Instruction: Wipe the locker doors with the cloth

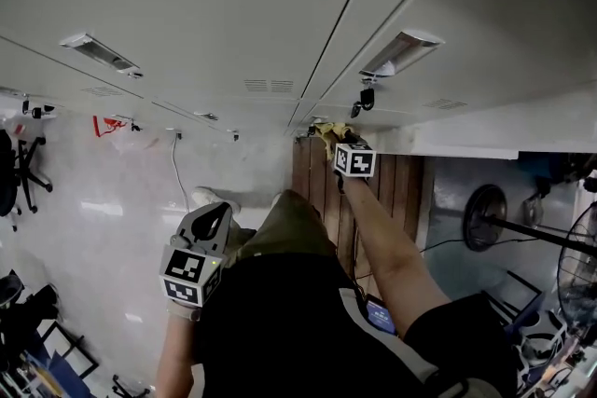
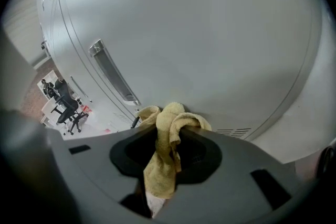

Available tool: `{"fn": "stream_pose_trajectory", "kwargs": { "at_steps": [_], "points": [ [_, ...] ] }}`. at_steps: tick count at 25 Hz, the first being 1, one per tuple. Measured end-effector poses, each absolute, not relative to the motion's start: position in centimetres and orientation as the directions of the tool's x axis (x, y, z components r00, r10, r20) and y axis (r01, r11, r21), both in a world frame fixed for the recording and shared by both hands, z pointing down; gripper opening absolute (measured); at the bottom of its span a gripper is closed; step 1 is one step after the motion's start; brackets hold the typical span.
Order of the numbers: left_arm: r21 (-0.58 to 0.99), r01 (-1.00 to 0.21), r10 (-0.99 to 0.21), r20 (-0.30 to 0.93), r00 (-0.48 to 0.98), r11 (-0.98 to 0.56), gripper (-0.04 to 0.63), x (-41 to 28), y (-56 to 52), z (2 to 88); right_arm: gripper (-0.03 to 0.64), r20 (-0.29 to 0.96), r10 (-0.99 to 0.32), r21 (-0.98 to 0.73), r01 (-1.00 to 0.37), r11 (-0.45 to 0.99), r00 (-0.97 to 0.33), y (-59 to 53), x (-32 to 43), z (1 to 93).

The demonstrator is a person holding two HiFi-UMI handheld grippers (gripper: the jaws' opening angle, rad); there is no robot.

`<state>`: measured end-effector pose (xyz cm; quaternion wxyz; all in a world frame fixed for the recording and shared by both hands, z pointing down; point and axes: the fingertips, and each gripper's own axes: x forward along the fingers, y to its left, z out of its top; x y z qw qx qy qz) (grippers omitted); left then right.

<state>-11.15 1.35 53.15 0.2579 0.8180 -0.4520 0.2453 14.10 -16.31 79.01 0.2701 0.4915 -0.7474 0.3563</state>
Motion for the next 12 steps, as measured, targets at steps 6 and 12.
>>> {"fn": "stream_pose_trajectory", "kwargs": {
  "at_steps": [6,12],
  "points": [
    [0.196,-0.882,-0.623,0.643,0.446,-0.429,0.008,-12.3,1.9,53.3,0.112,0.745,-0.52,-0.3,-0.906,0.299,-0.418,-16.3,11.7,79.8],
    [0.195,-0.889,-0.619,0.655,0.432,-0.414,0.008,-12.8,2.3,53.6,0.11,0.739,-0.508,-0.33,-0.895,0.299,-0.442,-16.2,10.3,80.9]
  ]
}}
